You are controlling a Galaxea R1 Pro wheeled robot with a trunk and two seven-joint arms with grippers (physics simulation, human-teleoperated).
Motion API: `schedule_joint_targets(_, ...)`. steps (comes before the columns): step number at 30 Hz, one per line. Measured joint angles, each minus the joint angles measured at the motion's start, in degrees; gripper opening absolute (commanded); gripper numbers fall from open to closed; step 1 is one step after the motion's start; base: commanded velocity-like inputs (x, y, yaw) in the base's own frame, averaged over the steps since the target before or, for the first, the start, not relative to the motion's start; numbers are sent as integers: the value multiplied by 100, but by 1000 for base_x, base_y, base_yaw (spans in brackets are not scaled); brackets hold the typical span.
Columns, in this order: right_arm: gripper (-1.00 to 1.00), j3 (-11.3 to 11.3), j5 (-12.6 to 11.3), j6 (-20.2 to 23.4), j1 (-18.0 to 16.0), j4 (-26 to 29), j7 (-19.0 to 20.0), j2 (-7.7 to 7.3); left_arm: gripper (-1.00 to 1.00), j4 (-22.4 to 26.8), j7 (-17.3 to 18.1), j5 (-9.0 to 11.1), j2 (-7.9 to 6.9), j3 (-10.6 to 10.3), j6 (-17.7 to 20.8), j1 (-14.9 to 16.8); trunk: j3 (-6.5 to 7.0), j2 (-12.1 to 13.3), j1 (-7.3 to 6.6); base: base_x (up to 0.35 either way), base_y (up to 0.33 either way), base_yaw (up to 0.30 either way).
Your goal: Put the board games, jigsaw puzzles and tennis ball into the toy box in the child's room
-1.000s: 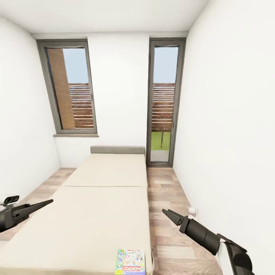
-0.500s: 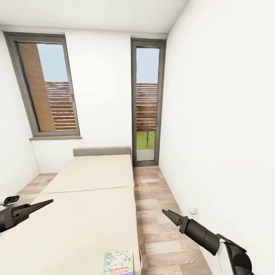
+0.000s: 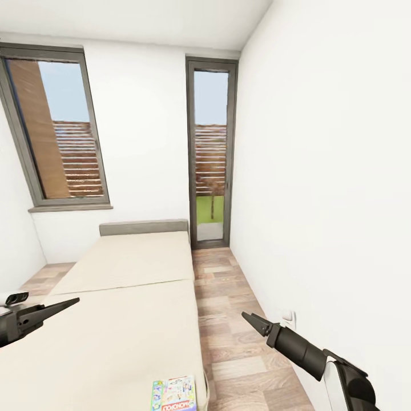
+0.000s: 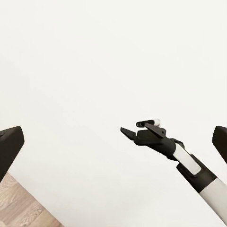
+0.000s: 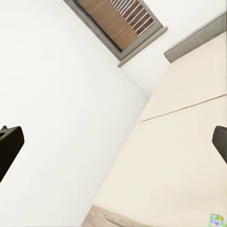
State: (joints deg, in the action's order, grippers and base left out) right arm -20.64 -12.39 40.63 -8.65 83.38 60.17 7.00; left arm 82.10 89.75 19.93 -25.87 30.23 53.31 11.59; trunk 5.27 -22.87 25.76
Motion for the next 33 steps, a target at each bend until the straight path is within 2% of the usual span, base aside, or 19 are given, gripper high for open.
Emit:
schedule_joint_targets(15, 100, 2, -2, 3, -3, -3, -34, -2, 100, 0, 0, -5, 4, 1, -1, -1, -27, 0, 0, 0, 5, 146)
schedule_joint_targets(29, 100, 1, 4, -2, -2, -12, -40, 2, 100, 0, 0, -6, 4, 0, 0, 0, -32, 0, 0, -16, 0, 24)
schedule_joint_targets(33, 100, 79, 9, -2, -2, -12, -45, 1, 100, -2, 0, -7, 4, 0, 0, 0, -32, 0, 0, -8, 0, 1)
